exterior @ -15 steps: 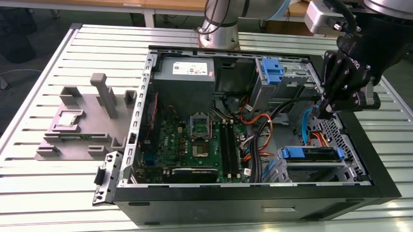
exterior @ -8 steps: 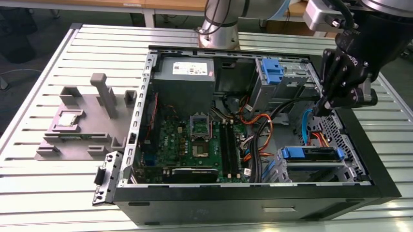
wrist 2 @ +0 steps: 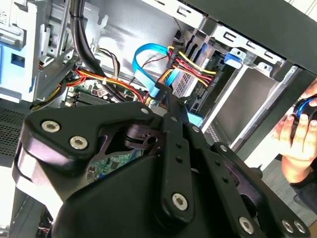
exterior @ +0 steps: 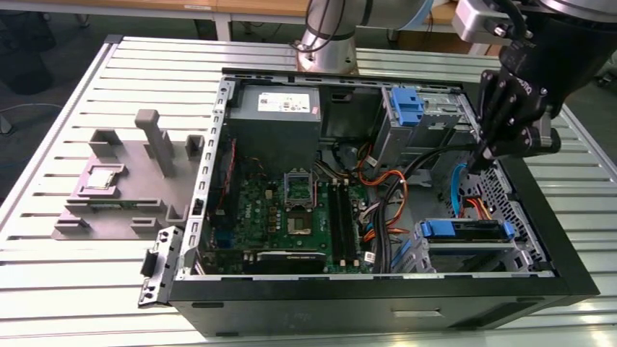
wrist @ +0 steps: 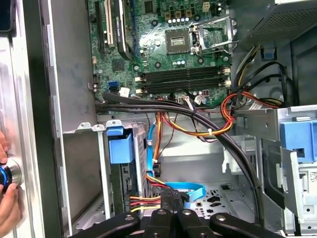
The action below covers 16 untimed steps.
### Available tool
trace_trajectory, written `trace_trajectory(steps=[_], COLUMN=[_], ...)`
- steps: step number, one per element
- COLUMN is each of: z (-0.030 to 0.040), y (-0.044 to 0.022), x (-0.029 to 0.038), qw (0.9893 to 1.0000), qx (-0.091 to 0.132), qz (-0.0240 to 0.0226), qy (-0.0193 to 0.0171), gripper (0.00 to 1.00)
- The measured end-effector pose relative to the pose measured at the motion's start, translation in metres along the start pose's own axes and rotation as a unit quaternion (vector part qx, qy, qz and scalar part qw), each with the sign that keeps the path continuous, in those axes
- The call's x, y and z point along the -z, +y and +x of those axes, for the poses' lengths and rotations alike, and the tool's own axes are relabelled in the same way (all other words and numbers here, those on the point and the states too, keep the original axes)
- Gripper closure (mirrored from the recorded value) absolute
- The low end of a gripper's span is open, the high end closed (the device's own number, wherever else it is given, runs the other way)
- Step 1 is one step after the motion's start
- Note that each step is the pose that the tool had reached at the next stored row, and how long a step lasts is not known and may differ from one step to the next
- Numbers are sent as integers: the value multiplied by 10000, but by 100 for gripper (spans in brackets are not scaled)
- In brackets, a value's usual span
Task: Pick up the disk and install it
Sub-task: 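Insert the second disk wire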
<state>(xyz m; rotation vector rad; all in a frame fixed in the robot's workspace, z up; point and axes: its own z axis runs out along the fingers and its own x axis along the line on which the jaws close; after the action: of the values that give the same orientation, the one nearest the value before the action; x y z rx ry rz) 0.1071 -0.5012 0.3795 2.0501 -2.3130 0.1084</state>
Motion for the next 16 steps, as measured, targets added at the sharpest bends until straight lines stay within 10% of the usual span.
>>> trace_trajectory(steps=[16], z=[-113], y=[-2], x=[1], qw=[10000], qx=[-2], qz=[-50], qy=[11], gripper=[89])
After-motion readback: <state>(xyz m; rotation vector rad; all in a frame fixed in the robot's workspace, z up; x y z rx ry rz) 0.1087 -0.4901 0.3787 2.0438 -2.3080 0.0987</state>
